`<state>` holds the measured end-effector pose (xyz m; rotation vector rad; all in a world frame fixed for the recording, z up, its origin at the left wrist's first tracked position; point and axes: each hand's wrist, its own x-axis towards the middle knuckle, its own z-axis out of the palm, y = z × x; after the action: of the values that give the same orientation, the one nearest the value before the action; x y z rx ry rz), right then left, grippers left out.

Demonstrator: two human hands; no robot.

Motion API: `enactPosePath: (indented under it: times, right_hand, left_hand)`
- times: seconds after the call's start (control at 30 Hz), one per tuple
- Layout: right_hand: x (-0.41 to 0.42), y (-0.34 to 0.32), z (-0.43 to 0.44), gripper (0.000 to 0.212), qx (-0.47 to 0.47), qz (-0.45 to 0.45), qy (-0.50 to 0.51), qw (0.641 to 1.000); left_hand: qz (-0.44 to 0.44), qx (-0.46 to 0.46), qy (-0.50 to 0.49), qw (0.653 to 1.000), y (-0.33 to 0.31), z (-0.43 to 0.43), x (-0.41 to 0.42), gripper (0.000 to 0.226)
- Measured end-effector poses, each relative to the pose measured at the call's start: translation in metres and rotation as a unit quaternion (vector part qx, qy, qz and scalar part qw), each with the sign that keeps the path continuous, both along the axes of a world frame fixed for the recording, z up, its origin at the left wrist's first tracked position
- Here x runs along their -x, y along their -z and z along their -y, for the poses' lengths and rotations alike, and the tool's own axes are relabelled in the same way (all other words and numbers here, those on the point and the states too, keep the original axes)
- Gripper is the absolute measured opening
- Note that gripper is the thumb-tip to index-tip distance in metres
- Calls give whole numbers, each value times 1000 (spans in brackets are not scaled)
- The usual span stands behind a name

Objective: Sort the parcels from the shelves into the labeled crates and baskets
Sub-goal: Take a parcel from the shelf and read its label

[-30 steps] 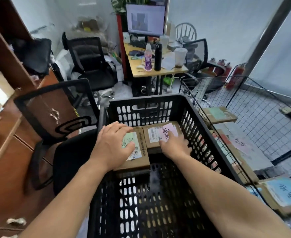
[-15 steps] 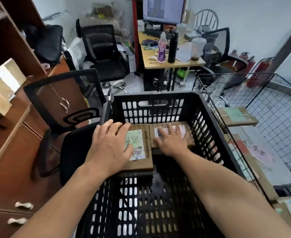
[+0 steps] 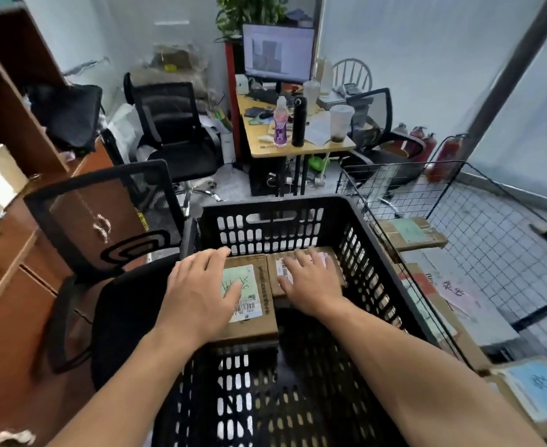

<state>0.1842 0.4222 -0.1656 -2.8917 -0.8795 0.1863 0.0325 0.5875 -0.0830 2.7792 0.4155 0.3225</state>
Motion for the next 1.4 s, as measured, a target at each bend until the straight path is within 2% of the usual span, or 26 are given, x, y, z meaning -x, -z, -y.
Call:
enactPosePath:
  times: [0.1, 0.2, 0.4, 0.5, 0.67, 0.8, 1.07, 1.27, 1.4]
  right_hand:
    - [32, -23, 16, 55, -13, 71, 4, 997]
    - [70, -46, 39, 53, -2, 96, 38, 995]
    - [140, -96, 99, 55, 16, 141, 145, 979]
    - [172, -114, 143, 55, 19, 160, 212, 964]
    - [234, -127, 243, 53, 26, 151, 328, 932]
    - [299, -131, 329, 49, 37, 146, 414, 898]
    - [443, -140, 478, 52, 54, 114, 550, 825]
    - [524, -138, 559, 52, 46, 84, 605, 791]
    - [545, -134, 590, 51, 45, 91, 621, 777]
  left_hand:
    - [0, -12, 41, 999, -3, 2, 4, 62]
    - [1, -21, 100, 995, -7, 6, 15, 63]
    - [15, -31, 211, 977, -23, 36, 33, 63]
    - [34, -38, 274, 960, -33, 70, 34, 71]
    - [49, -62, 369, 926, -47, 161, 44, 67]
    - [54, -100, 451, 885, -55, 256, 64, 63]
    - [62, -70, 565, 820, -63, 448, 140, 60]
    - [68, -43, 619, 781, -59, 555, 198, 52]
    - [57, -34, 647, 759, -54, 601, 215, 60]
